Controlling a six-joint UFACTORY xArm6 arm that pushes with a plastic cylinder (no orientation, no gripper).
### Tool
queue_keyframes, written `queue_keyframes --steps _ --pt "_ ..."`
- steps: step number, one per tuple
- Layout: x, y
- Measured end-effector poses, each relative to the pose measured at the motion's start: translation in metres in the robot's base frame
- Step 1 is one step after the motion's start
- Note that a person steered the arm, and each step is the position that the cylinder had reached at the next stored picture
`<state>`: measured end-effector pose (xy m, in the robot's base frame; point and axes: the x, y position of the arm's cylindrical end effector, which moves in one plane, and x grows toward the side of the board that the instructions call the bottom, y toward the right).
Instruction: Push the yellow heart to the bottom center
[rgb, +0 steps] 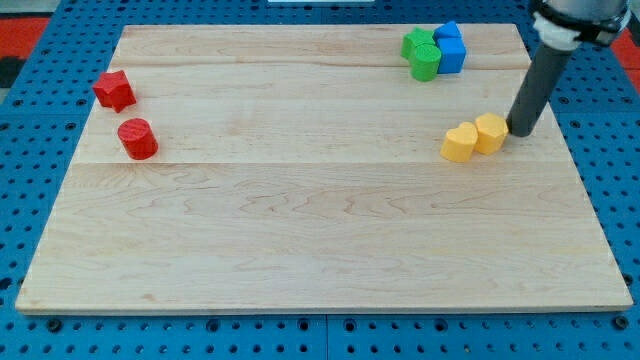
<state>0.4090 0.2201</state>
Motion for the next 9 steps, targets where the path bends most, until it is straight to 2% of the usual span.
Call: queue_keyframes --steps 1,3,7,9 --pt "0.014 -0.031" --pt "-0.021 -0.008" --pt "-0.012 -0.077" --pt "0.012 -0.123"
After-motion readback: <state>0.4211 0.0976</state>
